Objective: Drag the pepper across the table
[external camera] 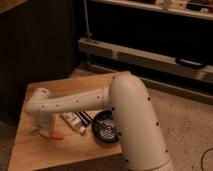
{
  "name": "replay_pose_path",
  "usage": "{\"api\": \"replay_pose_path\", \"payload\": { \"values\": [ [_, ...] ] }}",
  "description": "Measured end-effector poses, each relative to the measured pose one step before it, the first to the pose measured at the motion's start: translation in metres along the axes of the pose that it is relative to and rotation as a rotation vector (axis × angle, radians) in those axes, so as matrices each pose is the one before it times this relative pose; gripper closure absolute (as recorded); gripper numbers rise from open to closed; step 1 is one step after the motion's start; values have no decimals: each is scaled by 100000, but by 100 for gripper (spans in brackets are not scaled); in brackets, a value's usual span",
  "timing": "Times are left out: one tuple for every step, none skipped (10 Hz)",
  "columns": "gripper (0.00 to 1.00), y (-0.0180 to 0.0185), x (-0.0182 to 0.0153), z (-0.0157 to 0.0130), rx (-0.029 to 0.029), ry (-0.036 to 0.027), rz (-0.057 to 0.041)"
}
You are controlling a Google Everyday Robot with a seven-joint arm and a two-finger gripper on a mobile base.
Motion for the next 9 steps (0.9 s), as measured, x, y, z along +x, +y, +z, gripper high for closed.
{"api": "replay_pose_path", "payload": {
  "values": [
    [69,111,4,-6,-378,-71,71],
    [69,-45,54,-122,-133,60,-137],
    [69,-89,6,-30,-37,-273,-168],
    [69,7,-12,4,31,7,67],
    [69,138,-53,-6,-96,130,502],
    [69,908,-236,-104,-960,852,2526],
    [69,1333,-400,-107,-1011,150,2467],
    [69,1433,-468,-20,-795,80,2292],
    [69,-11,-87,13,-216,-354,-402]
  ]
}}
